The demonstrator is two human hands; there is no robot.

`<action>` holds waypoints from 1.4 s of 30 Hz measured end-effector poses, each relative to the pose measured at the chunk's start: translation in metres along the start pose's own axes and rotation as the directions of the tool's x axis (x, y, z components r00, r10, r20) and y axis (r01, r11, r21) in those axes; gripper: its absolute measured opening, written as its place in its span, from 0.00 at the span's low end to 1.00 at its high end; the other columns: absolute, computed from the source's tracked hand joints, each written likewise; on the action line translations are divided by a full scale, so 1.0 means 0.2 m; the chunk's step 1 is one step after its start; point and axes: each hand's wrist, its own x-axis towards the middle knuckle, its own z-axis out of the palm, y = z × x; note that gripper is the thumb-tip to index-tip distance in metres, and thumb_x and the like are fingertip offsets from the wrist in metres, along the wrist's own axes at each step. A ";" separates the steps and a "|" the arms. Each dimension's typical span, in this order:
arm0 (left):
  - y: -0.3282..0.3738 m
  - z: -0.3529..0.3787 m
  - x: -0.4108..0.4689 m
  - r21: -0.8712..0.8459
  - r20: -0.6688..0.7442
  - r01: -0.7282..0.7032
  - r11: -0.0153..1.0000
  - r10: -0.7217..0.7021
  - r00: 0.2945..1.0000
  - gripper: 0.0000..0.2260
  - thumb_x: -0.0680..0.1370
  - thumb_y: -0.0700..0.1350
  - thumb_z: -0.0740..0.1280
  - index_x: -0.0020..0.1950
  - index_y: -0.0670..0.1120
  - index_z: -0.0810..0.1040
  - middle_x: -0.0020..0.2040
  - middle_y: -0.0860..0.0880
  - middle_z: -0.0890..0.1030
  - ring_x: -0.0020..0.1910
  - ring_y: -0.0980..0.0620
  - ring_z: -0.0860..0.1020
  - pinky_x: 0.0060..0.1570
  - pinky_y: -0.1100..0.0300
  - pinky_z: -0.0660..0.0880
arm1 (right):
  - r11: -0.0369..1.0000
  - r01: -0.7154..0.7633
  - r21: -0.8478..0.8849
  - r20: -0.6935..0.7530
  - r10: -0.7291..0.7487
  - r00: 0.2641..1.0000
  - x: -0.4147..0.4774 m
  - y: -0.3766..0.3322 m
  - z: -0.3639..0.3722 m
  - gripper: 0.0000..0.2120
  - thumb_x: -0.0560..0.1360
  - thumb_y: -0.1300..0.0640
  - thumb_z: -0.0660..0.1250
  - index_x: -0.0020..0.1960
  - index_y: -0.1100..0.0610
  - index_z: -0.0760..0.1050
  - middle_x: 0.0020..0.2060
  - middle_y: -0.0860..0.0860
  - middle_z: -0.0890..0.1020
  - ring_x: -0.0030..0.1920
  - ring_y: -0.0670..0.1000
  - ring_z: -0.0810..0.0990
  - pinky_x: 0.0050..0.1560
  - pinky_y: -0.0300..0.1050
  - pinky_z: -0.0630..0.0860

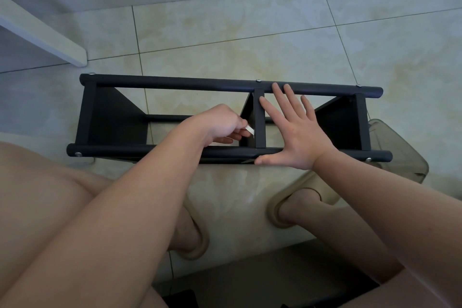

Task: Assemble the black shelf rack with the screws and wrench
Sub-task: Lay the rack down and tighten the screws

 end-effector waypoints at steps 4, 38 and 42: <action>-0.02 -0.02 0.00 0.034 0.030 -0.033 0.999 0.032 0.999 0.07 0.83 0.43 0.63 0.48 0.45 0.78 0.37 0.53 0.85 0.41 0.55 0.80 0.43 0.59 0.76 | 1.000 -0.001 -0.001 0.003 0.001 1.000 0.00 0.00 0.00 0.61 0.62 0.16 0.55 0.84 0.49 0.44 0.82 0.53 0.39 0.81 0.56 0.35 0.79 0.63 0.39; -0.03 -0.05 -0.07 0.472 0.093 -0.140 0.870 0.109 0.990 0.11 0.78 0.43 0.71 0.36 0.54 0.81 0.33 0.58 0.79 0.39 0.56 0.76 0.43 0.59 0.70 | 1.000 -0.005 -0.001 -0.001 0.005 1.000 0.00 -0.01 -0.01 0.61 0.62 0.16 0.56 0.84 0.49 0.45 0.83 0.53 0.40 0.81 0.56 0.36 0.80 0.62 0.40; -0.01 -0.06 -0.08 0.520 0.023 -0.124 0.845 0.131 0.991 0.12 0.77 0.42 0.70 0.34 0.54 0.81 0.31 0.59 0.81 0.36 0.56 0.78 0.38 0.62 0.70 | 1.000 -0.003 -0.005 -0.002 0.003 1.000 0.00 -0.01 0.00 0.61 0.62 0.16 0.55 0.84 0.48 0.44 0.82 0.53 0.40 0.81 0.56 0.35 0.80 0.62 0.39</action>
